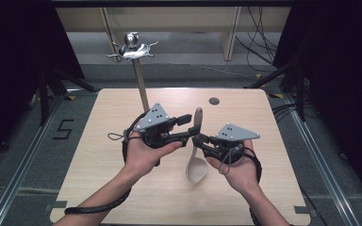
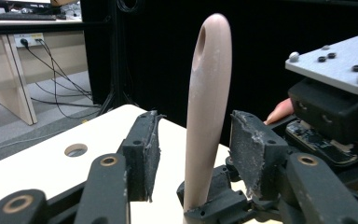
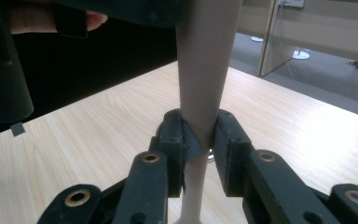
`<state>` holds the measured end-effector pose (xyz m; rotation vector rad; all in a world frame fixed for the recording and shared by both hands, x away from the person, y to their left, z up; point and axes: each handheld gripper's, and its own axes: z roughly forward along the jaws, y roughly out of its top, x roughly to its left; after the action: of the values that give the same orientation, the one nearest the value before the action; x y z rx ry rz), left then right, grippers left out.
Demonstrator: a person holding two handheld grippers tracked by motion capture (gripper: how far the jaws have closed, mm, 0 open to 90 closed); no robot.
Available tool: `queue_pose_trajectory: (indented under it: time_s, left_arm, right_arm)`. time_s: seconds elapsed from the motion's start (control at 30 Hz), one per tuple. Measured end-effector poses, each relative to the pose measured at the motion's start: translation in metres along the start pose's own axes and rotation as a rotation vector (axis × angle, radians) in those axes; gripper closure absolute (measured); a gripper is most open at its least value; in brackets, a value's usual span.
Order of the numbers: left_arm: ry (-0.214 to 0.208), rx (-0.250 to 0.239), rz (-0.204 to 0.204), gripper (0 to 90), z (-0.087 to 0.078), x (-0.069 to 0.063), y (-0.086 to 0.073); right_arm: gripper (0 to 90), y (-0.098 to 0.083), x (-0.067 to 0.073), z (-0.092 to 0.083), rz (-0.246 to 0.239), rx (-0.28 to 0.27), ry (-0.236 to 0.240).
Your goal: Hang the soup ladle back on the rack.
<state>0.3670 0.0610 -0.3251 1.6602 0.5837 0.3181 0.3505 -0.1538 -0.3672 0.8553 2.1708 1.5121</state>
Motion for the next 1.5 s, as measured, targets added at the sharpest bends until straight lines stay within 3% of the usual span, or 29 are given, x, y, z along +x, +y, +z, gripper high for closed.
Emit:
queue_pose_trajectory:
  time_s: [0.1,0.13,0.2,0.23,0.27,0.37,0.47,0.53,0.57,0.67,0.77,0.83,1.0,1.3,1.33,1.37,1.43,1.5]
  left_arm:
    - [-0.006,0.005,-0.004,54.1,0.004,0.0,-0.001]
    - [-0.006,0.006,-0.008,56.9,0.006,0.0,-0.002]
    - [-0.011,0.007,-0.01,59.0,0.007,-0.001,-0.002]
    - [-0.011,0.005,-0.012,61.2,0.008,-0.001,-0.002]
    - [-0.011,0.004,-0.011,64.3,0.008,-0.001,-0.002]
    - [-0.005,0.001,0.008,71.5,0.008,-0.003,-0.001]
    - [0.001,0.005,0.022,72.5,0.006,-0.003,0.0]
    - [-0.012,0.007,0.02,72.9,0.003,-0.001,0.001]
    - [-0.021,0.007,0.013,72.9,0.001,0.001,0.001]
    - [-0.032,0.012,0.01,73.0,-0.007,0.009,0.003]
    - [-0.031,0.02,0.027,73.0,-0.017,0.018,0.004]
    - [-0.028,0.022,0.034,73.0,-0.025,0.026,0.005]
    - [-0.034,0.014,0.043,73.0,-0.046,0.042,0.01]
    - [-0.043,0.02,0.056,72.9,-0.08,0.073,0.015]
    - [-0.044,0.018,0.059,72.9,-0.083,0.076,0.016]
    - [-0.045,0.018,0.06,72.9,-0.085,0.078,0.016]
    - [-0.046,0.012,0.061,72.9,-0.09,0.083,0.017]
    - [-0.05,0.0,0.063,72.9,-0.093,0.087,0.017]
  right_arm:
    - [75.7,0.0,0.004,0.0,0.027,0.006,0.001]
    - [75.7,0.0,0.002,0.001,-0.012,0.015,-0.002]
    - [75.7,0.0,0.002,0.002,-0.022,-0.003,-0.008]
    - [75.7,0.0,0.005,0.002,0.003,0.013,-0.005]
    - [75.7,0.001,0.004,0.002,-0.02,0.02,-0.011]
    - [75.7,0.0,0.007,0.004,-0.022,0.018,-0.011]
    - [75.4,0.001,0.008,0.003,-0.049,0.021,-0.029]
    - [74.5,0.002,0.01,0.003,-0.046,0.027,-0.016]
    - [70.9,0.003,0.01,0.003,-0.057,0.009,-0.026]
    - [54.5,0.001,0.009,0.0,-0.097,0.061,0.009]
    - [49.1,-0.008,0.007,-0.008,-0.075,0.106,0.032]
    - [47.3,-0.016,0.004,-0.013,-0.076,0.113,0.026]
    - [45.1,-0.037,-0.007,-0.026,-0.058,0.199,0.034]
    - [44.3,-0.072,-0.029,-0.043,0.02,0.246,-0.03]
    - [44.2,-0.074,-0.034,-0.044,-0.006,0.244,-0.031]
    - [44.1,-0.076,-0.034,-0.046,0.029,0.256,-0.036]
    - [44.1,-0.08,-0.039,-0.047,0.009,0.241,-0.047]
    - [44.0,-0.083,-0.04,-0.05,0.054,0.251,-0.053]
